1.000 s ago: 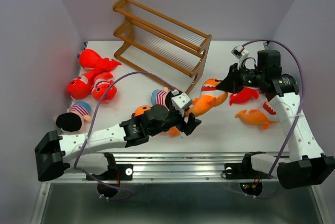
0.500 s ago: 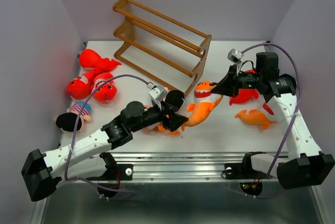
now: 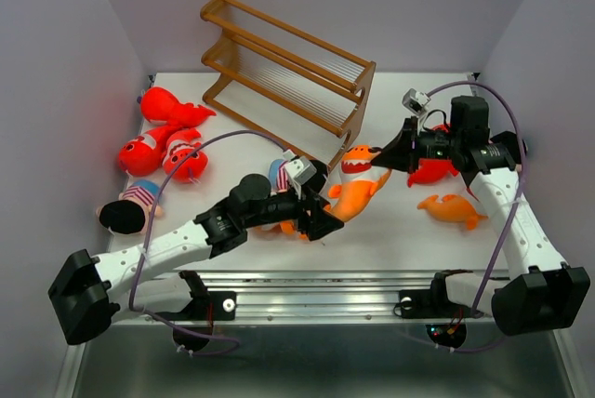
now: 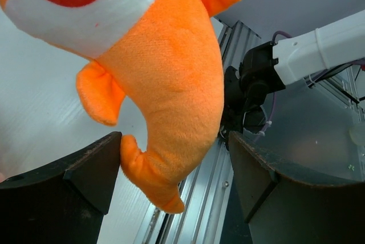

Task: Place and organize the stuffed toys onto the shelf
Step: Pass the stuffed toy from the left arm to the right, then pass the stuffed toy from the right arm to the left

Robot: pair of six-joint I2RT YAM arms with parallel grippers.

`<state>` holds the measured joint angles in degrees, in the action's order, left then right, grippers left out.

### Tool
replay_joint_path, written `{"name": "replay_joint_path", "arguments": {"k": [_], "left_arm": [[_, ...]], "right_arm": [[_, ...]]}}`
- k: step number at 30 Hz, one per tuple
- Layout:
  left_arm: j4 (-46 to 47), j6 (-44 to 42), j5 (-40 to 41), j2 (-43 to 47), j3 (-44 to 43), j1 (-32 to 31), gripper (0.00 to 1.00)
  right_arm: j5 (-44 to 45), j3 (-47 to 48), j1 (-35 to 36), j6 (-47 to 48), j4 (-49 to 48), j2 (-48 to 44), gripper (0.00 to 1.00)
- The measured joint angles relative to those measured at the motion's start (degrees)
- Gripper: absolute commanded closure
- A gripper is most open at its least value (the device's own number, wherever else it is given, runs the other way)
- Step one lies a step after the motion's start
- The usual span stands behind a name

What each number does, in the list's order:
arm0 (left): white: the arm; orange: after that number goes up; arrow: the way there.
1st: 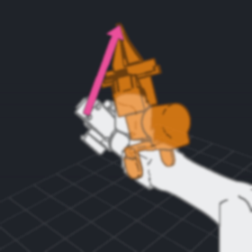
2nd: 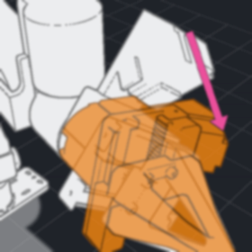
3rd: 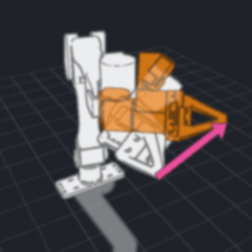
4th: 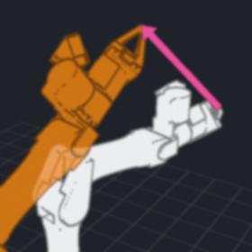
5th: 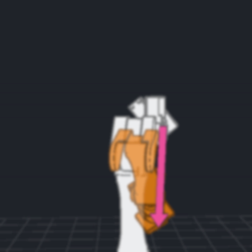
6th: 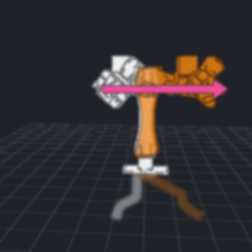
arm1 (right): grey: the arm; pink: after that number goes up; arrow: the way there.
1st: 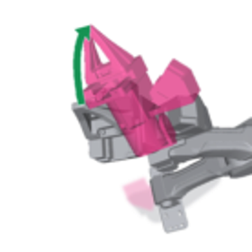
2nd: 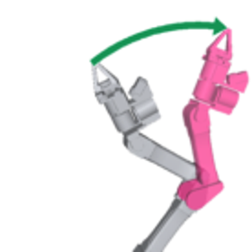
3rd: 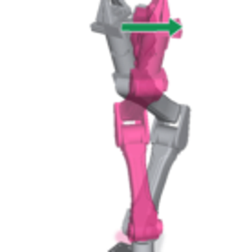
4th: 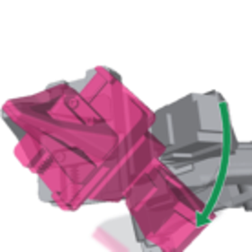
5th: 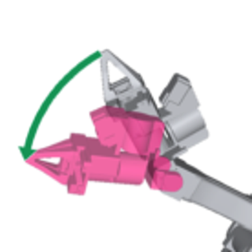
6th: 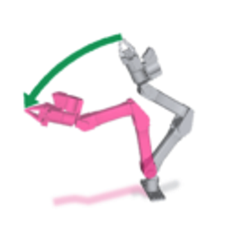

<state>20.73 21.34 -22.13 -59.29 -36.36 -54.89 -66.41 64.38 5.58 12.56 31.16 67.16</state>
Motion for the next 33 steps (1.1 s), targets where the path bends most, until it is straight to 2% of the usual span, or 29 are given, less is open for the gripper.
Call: {"name": "replay_joint_path", "arguments": {"k": [3, 8, 10, 11, 12, 14, 18, 21, 22, 24, 25, 26, 33], "left_arm": [[0.4, -0.6, -0.2, -0.4, -0.8, -0.5, 0.16], [0.2, -1.4, 1.4, -3.0, -1.6, -2.9, 0.35], [-0.7, -2.1, 3.6, -4.0, -2.0, -3.7, 0.40], [-0.9, -2.4, 4.7, -4.2, -2.1, -4.0, 0.45], [-1.7, -2.7, 6.3, -4.3, -2.3, -4.4, 0.58], [-2.4, -3.2, 8.2, -4.3, -2.6, -4.8, 0.68], [-3.4, -6.2, 13.0, -2.7, -2.8, -5.2, 1.00], [-4.4, -8.5, 15.2, -0.9, -2.8, -5.2, 1.00], [-4.7, -9.4, 15.5, -0.2, -2.8, -5.2, 1.00], [-5.2, -11.6, 15.5, 1.0, -2.8, -5.2, 1.00], [-5.5, -12.8, 15.5, 1.3, -2.8, -5.2, 1.00], [-6.3, -14.2, 15.1, 1.7, -2.9, -5.0, 1.00], [-15.3, -21.2, 13.4, 2.8, -3.5, -0.9, 1.00]], "right_arm": [[0.2, 0.0, 0.0, -1.8, -1.4, 0.1, 0.99], [0.2, 0.0, 0.0, -4.2, -2.8, 1.2, 0.99], [0.3, 0.0, 0.0, -4.9, -2.9, 1.7, 0.99], [0.4, 0.0, 0.0, -5.1, -2.9, 1.8, 0.99], [0.6, 0.0, 0.0, -5.4, -3.0, 1.9, 1.00], [0.9, 0.0, 0.0, -5.6, -3.2, 1.9, 1.00], [1.2, -0.1, 0.0, -6.1, -3.5, 1.9, 1.00], [1.4, -0.5, 0.0, -6.5, -4.0, 1.9, 0.98], [1.4, -0.6, 0.0, -6.6, -4.2, 1.9, 0.81], [1.0, -0.6, 0.0, -6.7, -4.4, 1.9, 0.58], [1.0, -0.6, 0.0, -7.3, -4.5, 1.9, 0.42], [1.2, -0.6, 0.0, -7.3, -4.9, 1.9, 0.01], [6.5, -0.6, 0.0, -7.1, -4.7, 0.0, 0.00]]}}
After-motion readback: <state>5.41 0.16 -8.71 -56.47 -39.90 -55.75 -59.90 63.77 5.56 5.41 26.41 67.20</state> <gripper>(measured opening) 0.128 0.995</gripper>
